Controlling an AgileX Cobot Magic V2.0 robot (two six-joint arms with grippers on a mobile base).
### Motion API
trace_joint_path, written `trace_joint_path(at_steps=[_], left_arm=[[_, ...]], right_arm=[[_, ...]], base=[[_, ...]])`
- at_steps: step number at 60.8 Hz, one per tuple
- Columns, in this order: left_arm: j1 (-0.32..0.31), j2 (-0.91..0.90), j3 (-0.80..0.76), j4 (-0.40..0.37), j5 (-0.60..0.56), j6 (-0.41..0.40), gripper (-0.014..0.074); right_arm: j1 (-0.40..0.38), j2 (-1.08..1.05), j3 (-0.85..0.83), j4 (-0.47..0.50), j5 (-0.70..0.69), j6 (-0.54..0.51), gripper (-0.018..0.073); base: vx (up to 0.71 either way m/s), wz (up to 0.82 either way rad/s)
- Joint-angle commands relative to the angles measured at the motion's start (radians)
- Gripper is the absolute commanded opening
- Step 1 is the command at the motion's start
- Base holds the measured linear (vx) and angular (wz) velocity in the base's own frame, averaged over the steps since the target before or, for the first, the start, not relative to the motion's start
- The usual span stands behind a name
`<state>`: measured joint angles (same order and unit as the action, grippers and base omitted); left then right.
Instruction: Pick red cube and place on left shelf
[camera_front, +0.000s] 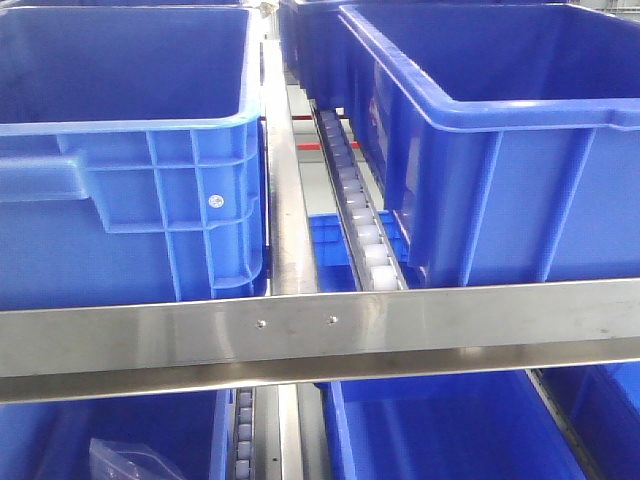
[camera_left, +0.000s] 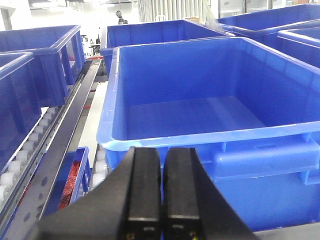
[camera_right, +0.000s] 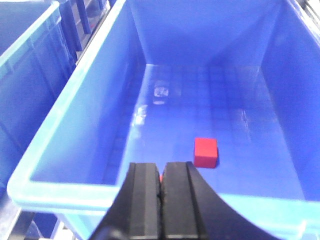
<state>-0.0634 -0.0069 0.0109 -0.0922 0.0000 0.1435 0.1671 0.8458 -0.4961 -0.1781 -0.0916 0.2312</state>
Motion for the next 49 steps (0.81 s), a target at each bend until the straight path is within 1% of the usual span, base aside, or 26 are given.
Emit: trace_joint_path(at_steps=[1,41,49], left_arm=[[-0.003,0.007,0.022,-0.006,-0.083,0.001,0.0106],[-0.003,0.007,0.022,-0.006,-0.083,0.001,0.0106],[-0.003,0.007,0.022,-0.006,-0.083,0.001,0.0106]], right_arm=[[-0.006,-0.009,-0.028,-0.012,-0.094,-0.004,0.0049],[-0.006,-0.013,-0.026,-0.012,-0.084,-0.004,0.0049],[-0.045,-0.1,0.0,-0.012,-0.048,-0.004,0.0049]], base=[[0.0,0.0],[0.0,0.03],[0.0,0.0]])
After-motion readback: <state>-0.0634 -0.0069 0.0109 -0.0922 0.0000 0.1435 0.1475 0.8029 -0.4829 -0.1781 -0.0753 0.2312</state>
